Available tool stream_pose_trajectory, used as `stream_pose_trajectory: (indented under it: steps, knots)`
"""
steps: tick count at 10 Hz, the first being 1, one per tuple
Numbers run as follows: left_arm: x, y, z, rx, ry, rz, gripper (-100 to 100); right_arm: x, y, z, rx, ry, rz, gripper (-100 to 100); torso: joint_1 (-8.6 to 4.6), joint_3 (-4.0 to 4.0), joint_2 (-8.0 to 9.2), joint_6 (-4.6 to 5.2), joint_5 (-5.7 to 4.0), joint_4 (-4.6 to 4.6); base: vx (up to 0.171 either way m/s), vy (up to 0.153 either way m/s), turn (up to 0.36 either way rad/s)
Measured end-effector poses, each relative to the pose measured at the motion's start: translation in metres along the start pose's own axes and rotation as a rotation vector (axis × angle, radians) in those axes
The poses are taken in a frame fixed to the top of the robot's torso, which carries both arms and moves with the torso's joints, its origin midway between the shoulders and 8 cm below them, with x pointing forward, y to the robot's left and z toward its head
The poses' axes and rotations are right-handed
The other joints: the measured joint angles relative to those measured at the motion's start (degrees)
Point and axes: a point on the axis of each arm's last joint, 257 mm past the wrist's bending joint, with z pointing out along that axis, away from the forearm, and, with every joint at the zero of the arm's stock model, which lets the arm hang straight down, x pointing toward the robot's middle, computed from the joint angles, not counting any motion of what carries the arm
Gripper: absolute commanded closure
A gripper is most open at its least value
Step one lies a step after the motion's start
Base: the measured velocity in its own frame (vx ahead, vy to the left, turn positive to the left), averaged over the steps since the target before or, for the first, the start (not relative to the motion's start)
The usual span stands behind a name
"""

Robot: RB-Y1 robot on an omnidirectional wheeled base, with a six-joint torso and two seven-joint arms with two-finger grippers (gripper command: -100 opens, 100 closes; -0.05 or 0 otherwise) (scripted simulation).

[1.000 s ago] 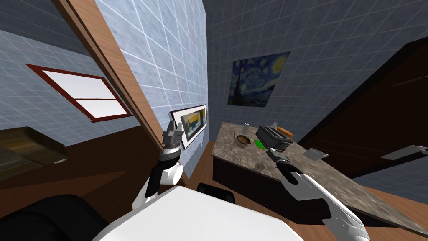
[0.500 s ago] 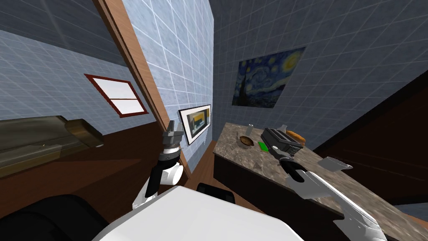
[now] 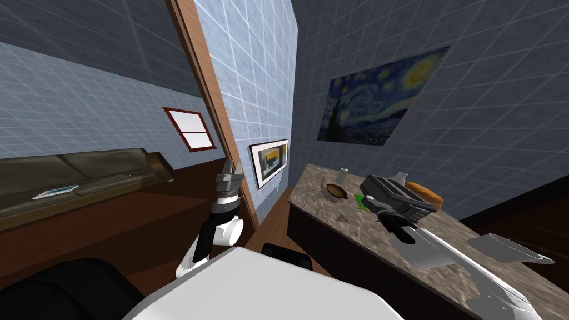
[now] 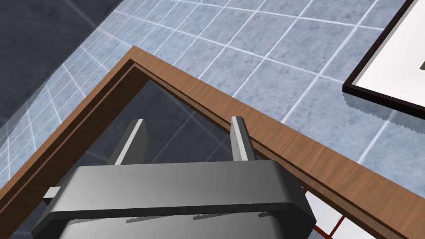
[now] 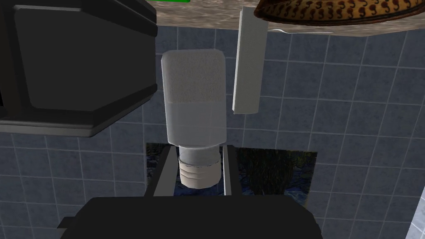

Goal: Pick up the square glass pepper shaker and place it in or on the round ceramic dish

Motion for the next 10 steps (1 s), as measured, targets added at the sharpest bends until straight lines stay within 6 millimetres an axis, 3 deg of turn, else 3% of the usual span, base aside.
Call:
stream_pose_trajectory:
  steps: [10]
  knots:
    - [0.0,0.0,0.0,0.0,0.0,0.0,0,0.026,-0.087,-0.008,0.075,0.156,-0.161,100,0.18,-0.16,-0.2,-0.05,0.15,-0.12,-0.011,-0.014,0.296]
